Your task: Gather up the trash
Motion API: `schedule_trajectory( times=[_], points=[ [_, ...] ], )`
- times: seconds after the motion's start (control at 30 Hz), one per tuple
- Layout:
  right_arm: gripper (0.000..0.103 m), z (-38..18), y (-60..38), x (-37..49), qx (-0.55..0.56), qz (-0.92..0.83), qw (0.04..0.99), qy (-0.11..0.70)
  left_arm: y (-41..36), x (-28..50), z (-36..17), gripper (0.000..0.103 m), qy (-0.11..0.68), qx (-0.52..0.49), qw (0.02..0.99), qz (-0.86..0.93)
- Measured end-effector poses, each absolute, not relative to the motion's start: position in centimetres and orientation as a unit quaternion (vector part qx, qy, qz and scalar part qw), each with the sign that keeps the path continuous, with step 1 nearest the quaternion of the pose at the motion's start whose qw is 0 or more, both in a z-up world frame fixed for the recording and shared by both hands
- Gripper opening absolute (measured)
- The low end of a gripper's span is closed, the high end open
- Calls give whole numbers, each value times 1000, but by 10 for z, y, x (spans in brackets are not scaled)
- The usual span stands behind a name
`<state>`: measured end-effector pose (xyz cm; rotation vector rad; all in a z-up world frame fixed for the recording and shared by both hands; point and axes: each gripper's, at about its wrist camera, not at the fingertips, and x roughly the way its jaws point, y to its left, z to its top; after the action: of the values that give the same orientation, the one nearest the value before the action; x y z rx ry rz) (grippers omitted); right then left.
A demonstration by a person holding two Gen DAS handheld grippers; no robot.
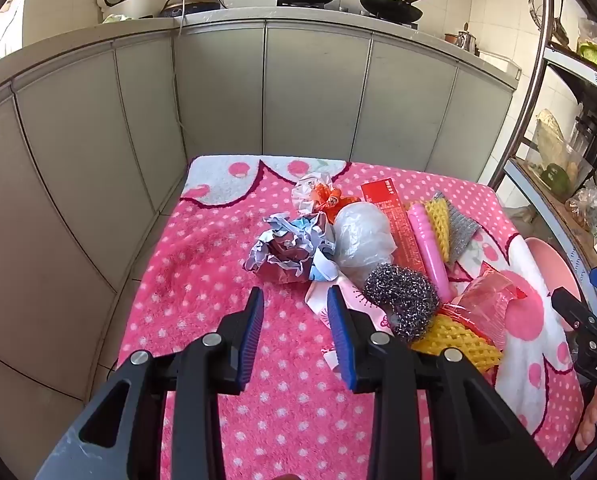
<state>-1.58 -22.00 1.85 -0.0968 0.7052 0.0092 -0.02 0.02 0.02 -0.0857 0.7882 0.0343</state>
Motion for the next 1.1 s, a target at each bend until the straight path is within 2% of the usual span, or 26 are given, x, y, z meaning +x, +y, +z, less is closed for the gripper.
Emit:
schedule_trajectory(
  times=[1.1],
  points=[
    [100,19,-223,-18,-37,-2,939,343,6,-4,6,32,383,-45,923,18]
  ],
)
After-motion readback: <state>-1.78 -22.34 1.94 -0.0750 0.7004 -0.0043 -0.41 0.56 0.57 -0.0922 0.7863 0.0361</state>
